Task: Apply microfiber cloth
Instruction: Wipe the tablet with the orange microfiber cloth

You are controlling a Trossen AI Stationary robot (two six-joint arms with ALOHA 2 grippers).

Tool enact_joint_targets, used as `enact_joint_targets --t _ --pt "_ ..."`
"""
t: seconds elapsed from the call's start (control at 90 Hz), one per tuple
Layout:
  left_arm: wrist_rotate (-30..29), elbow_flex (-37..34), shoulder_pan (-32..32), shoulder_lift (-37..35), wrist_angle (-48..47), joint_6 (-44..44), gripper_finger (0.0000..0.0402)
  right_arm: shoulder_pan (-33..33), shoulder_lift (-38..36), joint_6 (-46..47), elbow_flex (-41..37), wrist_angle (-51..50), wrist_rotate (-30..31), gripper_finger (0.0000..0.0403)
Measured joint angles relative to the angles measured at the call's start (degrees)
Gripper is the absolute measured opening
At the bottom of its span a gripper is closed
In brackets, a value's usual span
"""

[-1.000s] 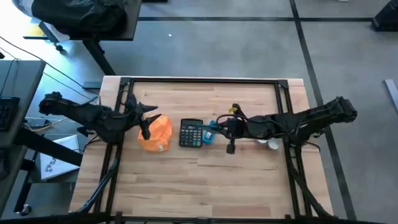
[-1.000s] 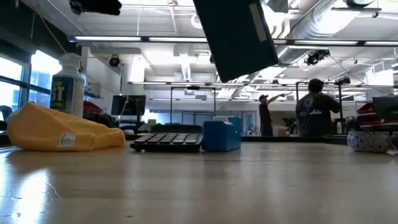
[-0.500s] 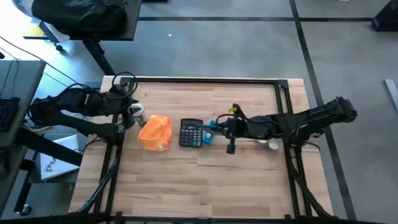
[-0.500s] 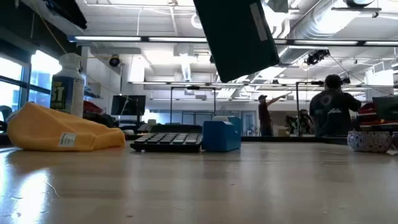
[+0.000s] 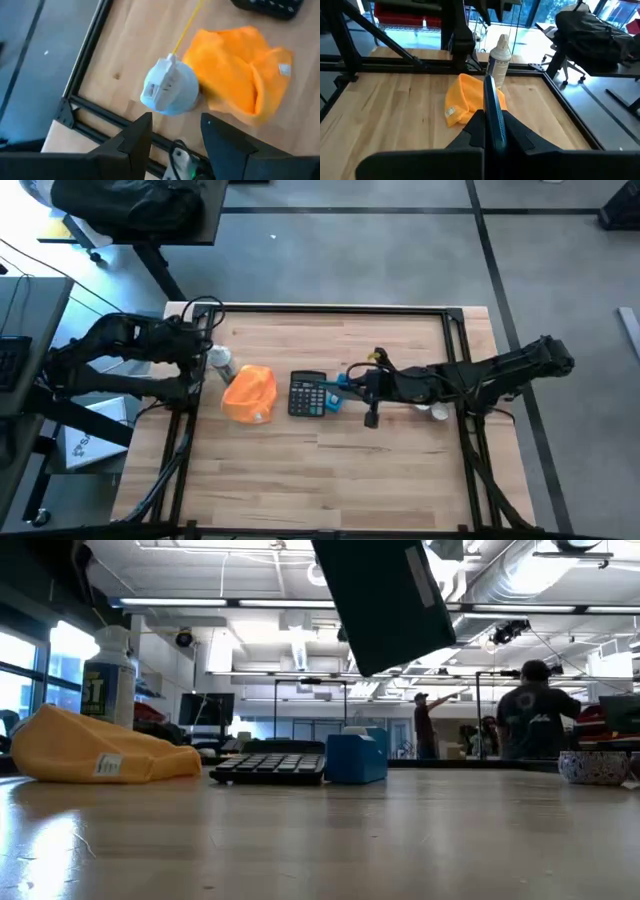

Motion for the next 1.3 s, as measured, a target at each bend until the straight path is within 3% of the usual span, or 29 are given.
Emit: enact_joint_targets --t 0.289,0.544,0.722,0.867,1.022,1.3 --pt "0.29 0.02 7.47 -0.51 0.91 12.04 0.0166 0.0 0.0 1.31 0.0 -1.31 -0.13 0.0" --pt "4.96 0.04 16.37 4.18 3.14 25.58 0.0166 0.0 0.0 3.02 0.0 -1.37 -0.16 0.0" --pt "11.41 0.04 20.9 8.27 4.46 33.09 0.0166 0.46 0.0 4.84 0.0 -2.51 -0.15 0.0" --pt "12.98 0.04 21.28 10.34 4.81 35.73 0.016 0.5 0.02 5.36 0.0 -2.99 -0.21 0.0" --pt "9.39 0.04 21.15 11.79 5.43 37.21 0.0155 0.49 0.04 5.35 0.0 -3.34 -0.2 0.0" --pt "13.03 -1.58 21.13 13.0 6.13 38.49 0.0154 0.8 1.91 6.48 0.04 -3.93 -2.1 0.0"
